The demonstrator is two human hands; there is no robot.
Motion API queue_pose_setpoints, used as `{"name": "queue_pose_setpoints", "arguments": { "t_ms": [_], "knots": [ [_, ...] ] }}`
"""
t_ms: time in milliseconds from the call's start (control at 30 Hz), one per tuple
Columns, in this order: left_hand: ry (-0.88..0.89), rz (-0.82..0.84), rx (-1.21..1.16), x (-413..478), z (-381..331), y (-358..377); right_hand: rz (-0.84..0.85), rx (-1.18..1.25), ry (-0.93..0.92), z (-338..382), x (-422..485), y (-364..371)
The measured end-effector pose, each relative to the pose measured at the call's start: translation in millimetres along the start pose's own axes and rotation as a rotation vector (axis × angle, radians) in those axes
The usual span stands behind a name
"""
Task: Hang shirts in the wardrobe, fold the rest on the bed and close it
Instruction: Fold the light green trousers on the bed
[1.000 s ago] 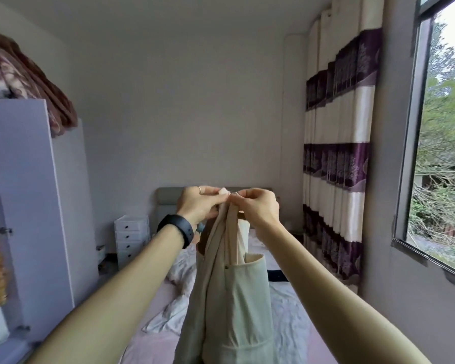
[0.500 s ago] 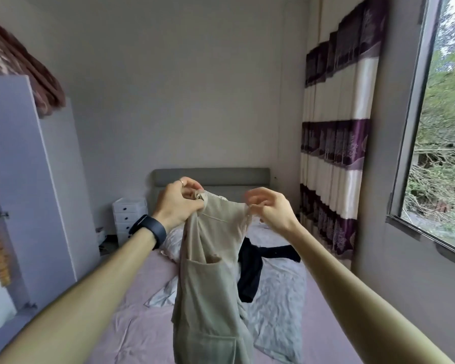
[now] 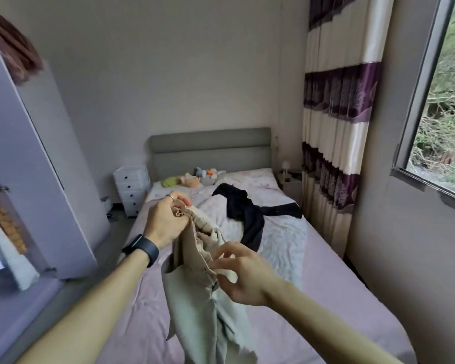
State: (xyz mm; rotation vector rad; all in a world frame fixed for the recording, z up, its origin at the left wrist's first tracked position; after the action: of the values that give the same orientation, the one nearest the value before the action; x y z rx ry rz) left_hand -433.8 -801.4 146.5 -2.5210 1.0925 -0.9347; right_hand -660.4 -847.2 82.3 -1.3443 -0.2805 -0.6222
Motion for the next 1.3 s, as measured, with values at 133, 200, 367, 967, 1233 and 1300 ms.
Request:
{"name": "queue_pose_setpoints", "arguments": {
  "t_ms": [133, 200, 367, 967, 1233, 1300],
  "knots": [
    [-0.049, 0.069, 0.029, -57.0, 44.3, 32.6, 0.176, 0.093, 0.169, -6.1, -37.4, 36.6],
    [-0.083, 0.115, 0.065, -82.7, 64.2, 45.7, 0.264, 0.027, 0.182, -9.2, -52.0, 58.3],
    [-0.153, 0.171, 0.073, -111.2, 81.9, 60.6, 0.369, -0.222, 0.22, -16.9, -60.6, 97.8],
    [-0.155, 0.337, 0.159, -111.7, 94.8, 91.3, 0.495, -0.42, 0.2, -44.8, -80.2, 108.9],
    [-0.171, 0.283, 0.141, -99.9, 90.0, 76.3, 0.479, -0.416, 0.149, -45.1, -90.6, 100.0],
    [-0.194, 0.246, 0.123, -94.4, 89.8, 65.2, 0.47, -0.394, 0.207, -58.1, -88.0, 87.0]
  ]
}}
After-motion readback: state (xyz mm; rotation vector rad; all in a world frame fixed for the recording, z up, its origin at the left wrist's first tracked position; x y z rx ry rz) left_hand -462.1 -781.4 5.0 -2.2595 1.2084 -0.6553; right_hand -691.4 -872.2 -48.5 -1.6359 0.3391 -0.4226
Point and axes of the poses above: each hand's wrist, its own x-axis towards the middle knuckle, its own y-axis out of the palm, z = x × y, the point moved 2 cm from there along x, towards the middle knuckle, and after that the axes turned 7 degrees about -x, right-handed, at the moved point
